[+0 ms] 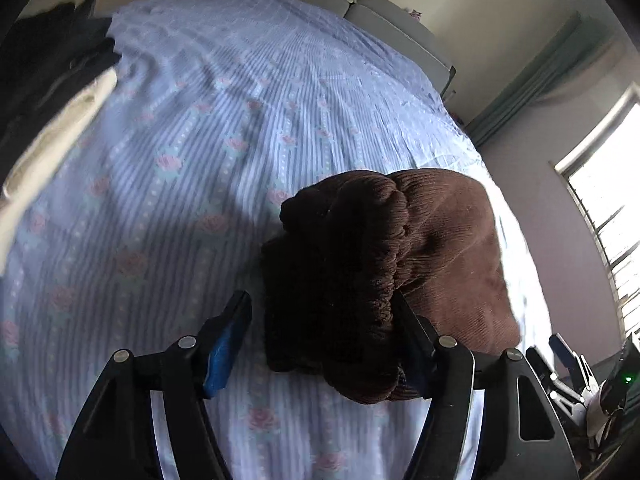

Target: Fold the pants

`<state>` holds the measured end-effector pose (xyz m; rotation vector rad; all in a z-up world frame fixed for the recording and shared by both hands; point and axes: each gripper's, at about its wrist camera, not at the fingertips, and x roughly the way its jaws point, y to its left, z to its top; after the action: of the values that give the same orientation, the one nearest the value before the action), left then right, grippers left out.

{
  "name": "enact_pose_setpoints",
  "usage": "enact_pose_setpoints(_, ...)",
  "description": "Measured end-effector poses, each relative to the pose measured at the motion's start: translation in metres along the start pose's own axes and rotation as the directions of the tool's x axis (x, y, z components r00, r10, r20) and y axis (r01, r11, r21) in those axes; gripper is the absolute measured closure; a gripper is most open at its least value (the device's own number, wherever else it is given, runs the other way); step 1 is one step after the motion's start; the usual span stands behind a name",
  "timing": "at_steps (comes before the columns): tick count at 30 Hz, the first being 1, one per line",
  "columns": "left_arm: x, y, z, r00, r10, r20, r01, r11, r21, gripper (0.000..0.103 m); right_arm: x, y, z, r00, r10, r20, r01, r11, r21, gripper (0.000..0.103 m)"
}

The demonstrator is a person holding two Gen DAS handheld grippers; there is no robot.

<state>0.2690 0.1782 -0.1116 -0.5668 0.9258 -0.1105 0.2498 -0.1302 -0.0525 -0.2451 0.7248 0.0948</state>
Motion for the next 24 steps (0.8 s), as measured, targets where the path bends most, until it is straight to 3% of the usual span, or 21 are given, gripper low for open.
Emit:
enact_pose_setpoints(3, 0.003, 0.011, -0.001, 0.999, -0.046, -0.019, 0.044, 0.996, -0.075, 0.032, 0.006, -0.005, 0.019, 0.998, 0.034, 0.053, -0.035, 0.999, 0.026, 0.02)
enact_pose_setpoints(7, 0.009, 0.023, -0.003, 0.991, -0.123, -0.046, 0.116, 0.984, -0.134, 0.027, 0.048, -0.01, 0.035, 0.99, 0.142, -0.021, -0.138, 0.984, 0.111, 0.02)
enact_pose_setpoints(10, 0.015, 0.028, -0.005, 0.987, -0.154, -0.057, 0.145, 0.98, -0.137, 0.021, 0.075, -0.004, 0.03, 0.981, 0.181, -0.065, -0.172, 0.977, 0.126, 0.02)
enact_pose_setpoints(16, 0.031, 0.028, -0.006, 0.98, -0.192, -0.047, 0.187, 0.978, -0.088, 0.021, 0.119, -0.004, 0.018, 0.959, 0.264, -0.101, -0.239, 0.949, 0.204, 0.02)
enact_pose_setpoints(24, 0.05, 0.034, -0.009, 0.976, -0.216, -0.032, 0.211, 0.972, -0.103, 0.023, 0.147, -0.008, 0.008, 0.926, 0.36, -0.11, -0.315, 0.902, 0.294, 0.021)
